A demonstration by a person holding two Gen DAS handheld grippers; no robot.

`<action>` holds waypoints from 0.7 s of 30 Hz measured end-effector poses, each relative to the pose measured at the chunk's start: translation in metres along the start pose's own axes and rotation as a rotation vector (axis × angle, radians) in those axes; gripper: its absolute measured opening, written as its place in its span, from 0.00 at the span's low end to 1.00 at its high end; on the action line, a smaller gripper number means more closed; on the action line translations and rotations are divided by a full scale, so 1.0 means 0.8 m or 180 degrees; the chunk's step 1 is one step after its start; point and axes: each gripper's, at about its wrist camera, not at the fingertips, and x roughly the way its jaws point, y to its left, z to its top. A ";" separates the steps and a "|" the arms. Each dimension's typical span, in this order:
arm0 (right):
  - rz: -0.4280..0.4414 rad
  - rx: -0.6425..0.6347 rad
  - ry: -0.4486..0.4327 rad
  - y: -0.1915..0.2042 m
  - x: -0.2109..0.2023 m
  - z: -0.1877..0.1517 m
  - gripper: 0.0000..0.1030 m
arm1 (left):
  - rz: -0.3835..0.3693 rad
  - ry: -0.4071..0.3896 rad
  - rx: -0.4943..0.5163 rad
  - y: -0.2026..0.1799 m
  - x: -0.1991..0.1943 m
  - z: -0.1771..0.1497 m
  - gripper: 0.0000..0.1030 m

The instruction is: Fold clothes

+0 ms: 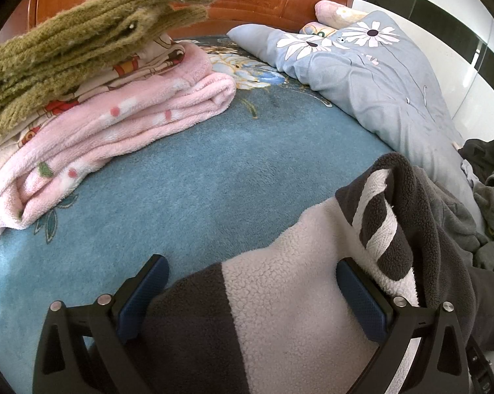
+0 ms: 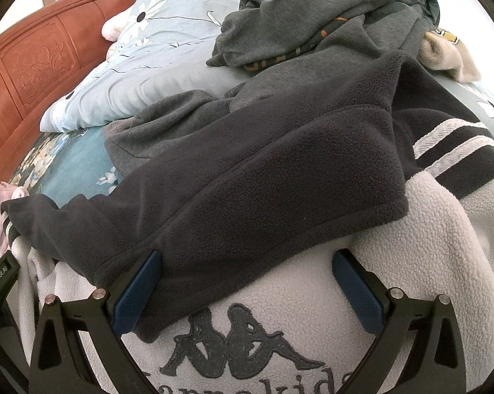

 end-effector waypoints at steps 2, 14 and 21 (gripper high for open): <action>0.0000 -0.0001 -0.0001 0.000 0.000 0.000 1.00 | 0.0001 0.0002 0.0001 0.000 0.000 0.000 1.00; 0.0001 -0.0002 -0.0004 0.001 -0.001 0.000 1.00 | -0.0003 -0.0001 0.0001 0.000 0.002 0.001 1.00; 0.0002 -0.0004 -0.0009 0.001 0.000 -0.001 1.00 | -0.0005 -0.0002 0.0003 -0.001 0.003 0.001 1.00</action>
